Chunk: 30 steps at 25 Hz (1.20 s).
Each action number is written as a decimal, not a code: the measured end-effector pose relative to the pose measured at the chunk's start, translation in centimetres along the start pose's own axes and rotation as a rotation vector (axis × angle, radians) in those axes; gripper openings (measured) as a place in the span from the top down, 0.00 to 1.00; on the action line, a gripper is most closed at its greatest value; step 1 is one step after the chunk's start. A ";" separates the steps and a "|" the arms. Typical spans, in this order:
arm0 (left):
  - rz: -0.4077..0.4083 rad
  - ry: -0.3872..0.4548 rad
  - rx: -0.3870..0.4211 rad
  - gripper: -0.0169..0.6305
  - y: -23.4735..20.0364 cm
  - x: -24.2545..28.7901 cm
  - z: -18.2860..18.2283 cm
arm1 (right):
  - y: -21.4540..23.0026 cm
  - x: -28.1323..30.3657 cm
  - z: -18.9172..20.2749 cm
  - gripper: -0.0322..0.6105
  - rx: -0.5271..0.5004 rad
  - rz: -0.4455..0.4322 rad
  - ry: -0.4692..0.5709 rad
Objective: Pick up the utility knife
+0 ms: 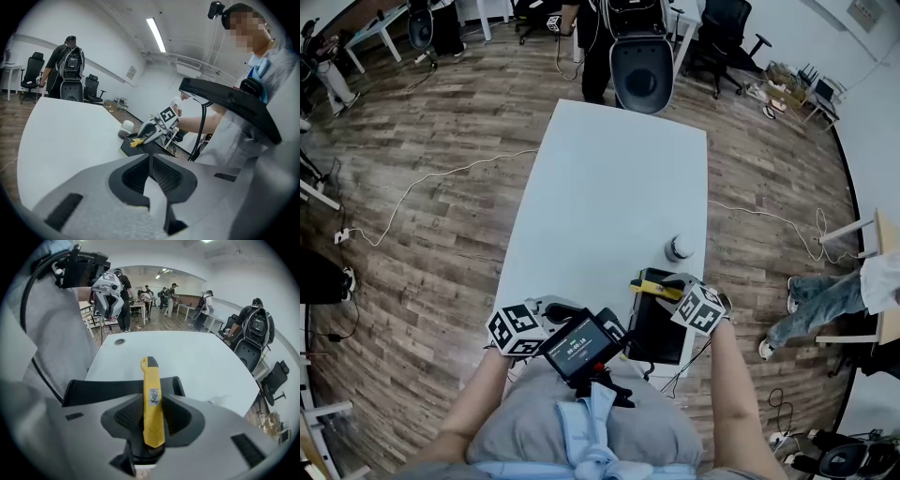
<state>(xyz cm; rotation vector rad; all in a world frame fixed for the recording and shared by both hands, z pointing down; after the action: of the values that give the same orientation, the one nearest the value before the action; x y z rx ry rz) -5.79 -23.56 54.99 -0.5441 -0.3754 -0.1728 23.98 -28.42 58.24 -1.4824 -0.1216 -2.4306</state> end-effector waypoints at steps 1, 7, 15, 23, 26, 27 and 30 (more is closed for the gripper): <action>0.000 0.000 0.000 0.92 0.0 0.0 0.0 | 0.0 0.0 0.1 0.75 0.003 -0.008 0.000; 0.010 0.006 0.001 0.92 -0.3 0.0 -0.2 | 0.3 0.1 0.3 0.75 0.071 -0.040 0.025; 0.024 0.006 0.005 0.92 -0.4 0.6 -0.3 | 0.3 0.1 1.0 0.75 0.124 -0.031 0.043; 0.024 -0.010 0.013 0.92 -0.2 0.5 0.3 | -0.2 0.1 1.1 0.75 0.174 0.027 0.045; 0.025 -0.019 0.021 0.92 -0.1 0.5 0.6 | -0.4 0.2 1.1 0.75 0.195 0.064 0.046; 0.025 -0.021 0.023 0.92 0.0 0.5 0.6 | -0.5 0.2 1.0 0.75 0.197 0.076 0.044; 0.025 -0.022 0.027 0.92 0.3 0.6 0.6 | -0.8 0.1 1.0 0.75 0.202 0.113 0.035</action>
<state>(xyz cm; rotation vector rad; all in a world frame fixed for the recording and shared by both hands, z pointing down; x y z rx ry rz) -5.31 -23.02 55.52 -0.5242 -0.3914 -0.1377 24.55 -27.43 58.83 -1.3215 -0.2604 -2.2792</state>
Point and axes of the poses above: the fingertips, and each gripper's own axes: x forward along the fingers, y to its right, z out of its underside, the point moved 10 cm from there along -x, backward along the fingers, and after that the axes turned 1 degree about z, right-handed, at the moved point
